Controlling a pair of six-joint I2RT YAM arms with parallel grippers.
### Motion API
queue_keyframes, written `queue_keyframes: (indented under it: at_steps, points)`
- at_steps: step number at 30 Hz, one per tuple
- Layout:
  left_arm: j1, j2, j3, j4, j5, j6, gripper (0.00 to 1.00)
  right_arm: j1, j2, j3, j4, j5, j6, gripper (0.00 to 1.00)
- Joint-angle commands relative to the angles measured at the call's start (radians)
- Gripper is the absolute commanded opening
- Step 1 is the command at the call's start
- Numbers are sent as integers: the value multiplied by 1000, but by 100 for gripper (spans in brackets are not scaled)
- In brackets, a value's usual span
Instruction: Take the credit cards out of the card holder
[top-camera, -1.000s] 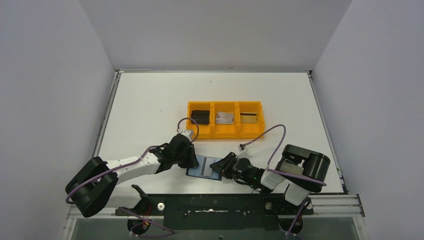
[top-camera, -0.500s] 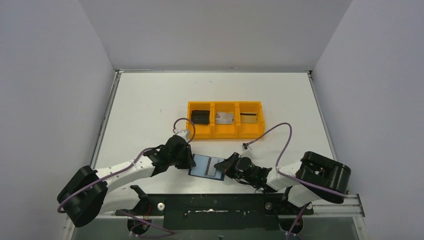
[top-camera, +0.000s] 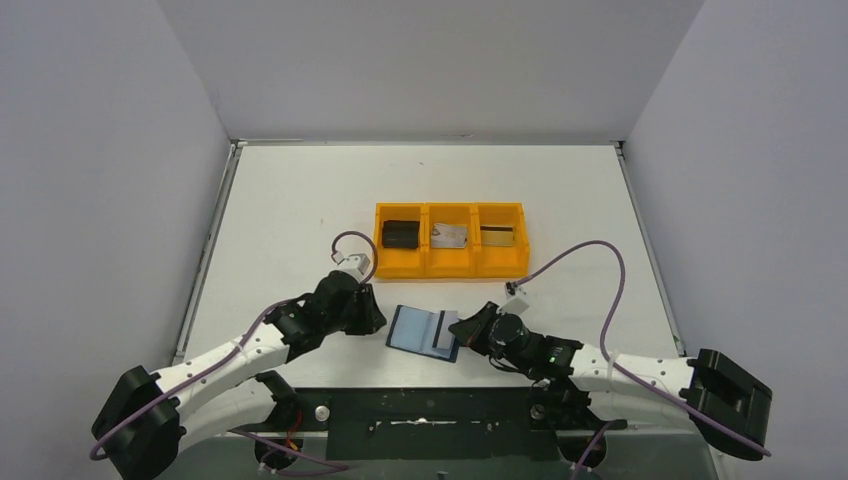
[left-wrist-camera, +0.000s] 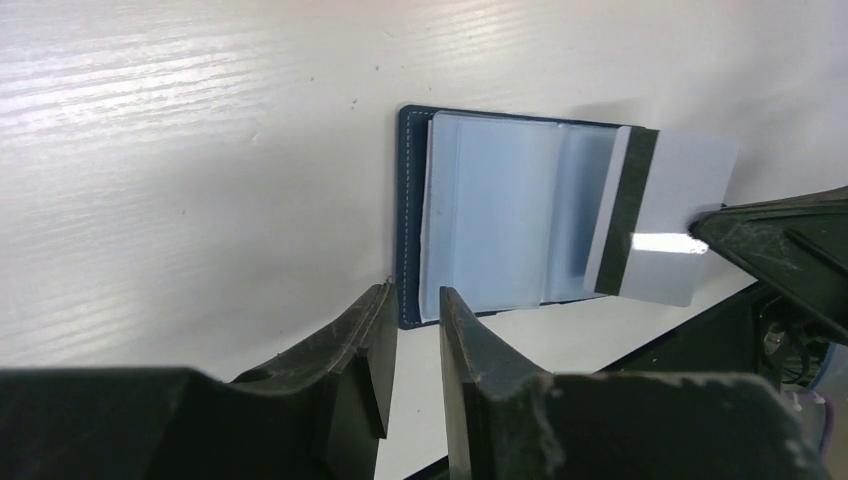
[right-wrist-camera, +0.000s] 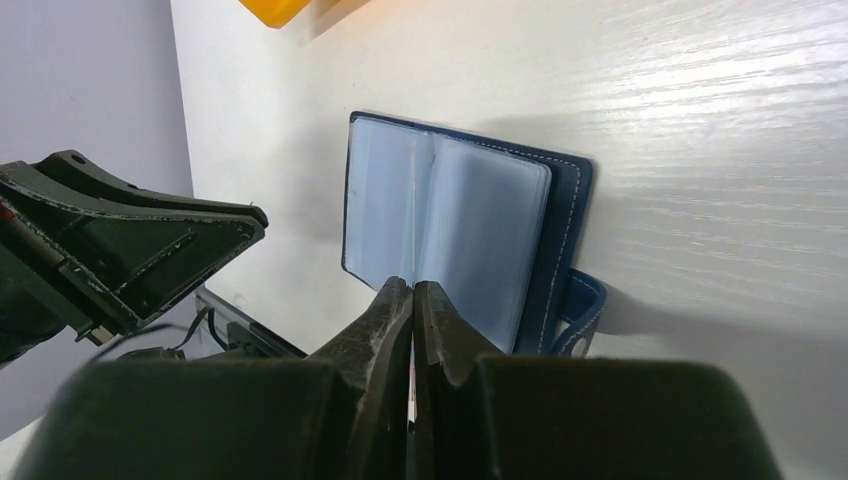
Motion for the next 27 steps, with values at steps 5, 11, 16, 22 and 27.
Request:
queue_keyframes:
  at_steps: [5,11,16,22,27]
  points:
    - [15,-48,47,-57,-50,32,27,3,-174,54,-202,87,-36,0]
    - [21,-100,48,-69,-67,15,42,2,-135,74,-168,65,-33,1]
    - [22,-183,25,-56,-75,20,54,-9,51,128,8,-34,-62,2]
    - [31,-251,83,-143,-96,30,58,-12,280,238,-9,-43,-53,1]
    - [31,-271,176,-225,-78,98,67,-6,274,321,-124,21,-84,0]
